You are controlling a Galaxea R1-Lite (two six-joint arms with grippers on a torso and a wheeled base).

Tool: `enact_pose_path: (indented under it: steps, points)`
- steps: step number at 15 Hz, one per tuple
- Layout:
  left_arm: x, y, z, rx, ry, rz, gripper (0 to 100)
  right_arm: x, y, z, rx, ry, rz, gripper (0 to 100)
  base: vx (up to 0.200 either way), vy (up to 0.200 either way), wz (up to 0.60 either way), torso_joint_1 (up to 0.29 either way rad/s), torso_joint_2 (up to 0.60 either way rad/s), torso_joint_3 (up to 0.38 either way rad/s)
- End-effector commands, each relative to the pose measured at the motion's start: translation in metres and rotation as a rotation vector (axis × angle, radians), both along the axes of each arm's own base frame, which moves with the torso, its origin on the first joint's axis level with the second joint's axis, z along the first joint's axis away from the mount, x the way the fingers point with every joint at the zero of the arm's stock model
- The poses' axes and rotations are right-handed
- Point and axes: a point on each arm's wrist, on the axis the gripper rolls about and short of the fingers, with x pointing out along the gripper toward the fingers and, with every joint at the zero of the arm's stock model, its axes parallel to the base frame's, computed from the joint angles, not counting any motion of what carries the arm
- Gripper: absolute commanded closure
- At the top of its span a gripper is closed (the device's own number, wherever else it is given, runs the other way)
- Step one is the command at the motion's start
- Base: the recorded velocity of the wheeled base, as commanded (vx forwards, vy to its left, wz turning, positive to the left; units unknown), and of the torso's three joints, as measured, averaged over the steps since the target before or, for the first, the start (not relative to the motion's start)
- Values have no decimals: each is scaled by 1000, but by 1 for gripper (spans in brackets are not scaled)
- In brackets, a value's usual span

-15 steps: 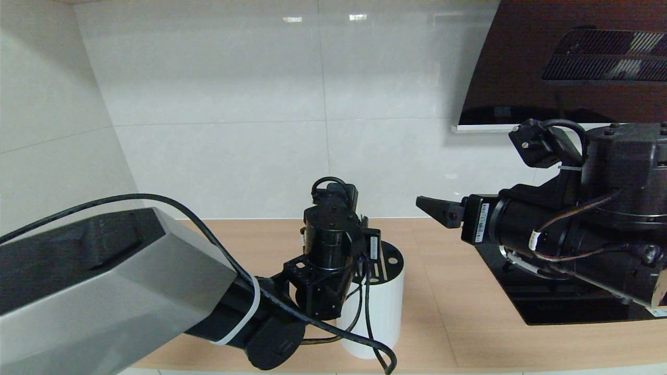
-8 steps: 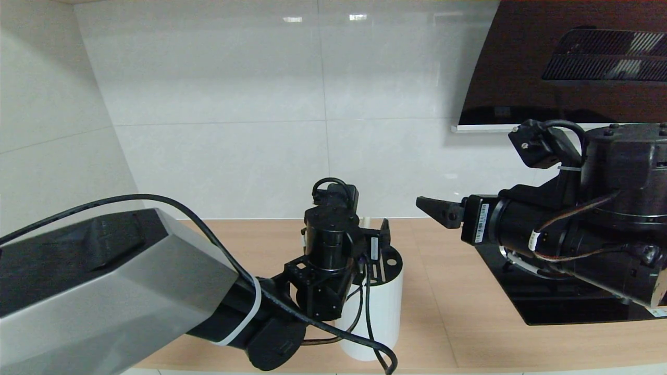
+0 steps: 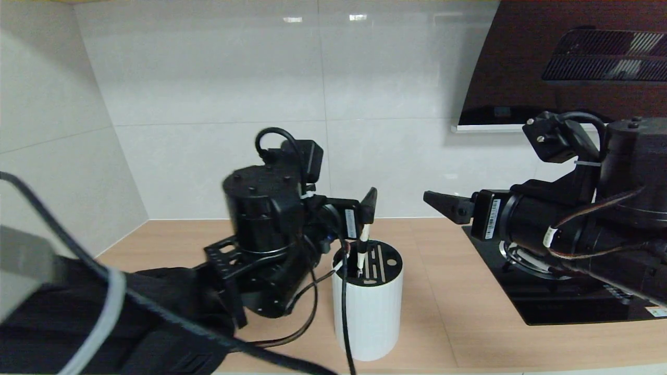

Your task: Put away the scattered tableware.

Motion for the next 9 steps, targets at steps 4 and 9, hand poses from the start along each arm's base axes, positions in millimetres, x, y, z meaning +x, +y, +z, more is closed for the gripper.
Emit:
enact_pose_path:
  steps: [4,9]
  points:
    - [-124,143,77,20,-21,-82,0,-47,-61,20,-28,-148,-155,0,0,0,0,0,0,0]
    - [-214,221,67,-20,-162,90,0,-129,-142,10,-20,-322,-381,0,0,0,0,0,0,0]
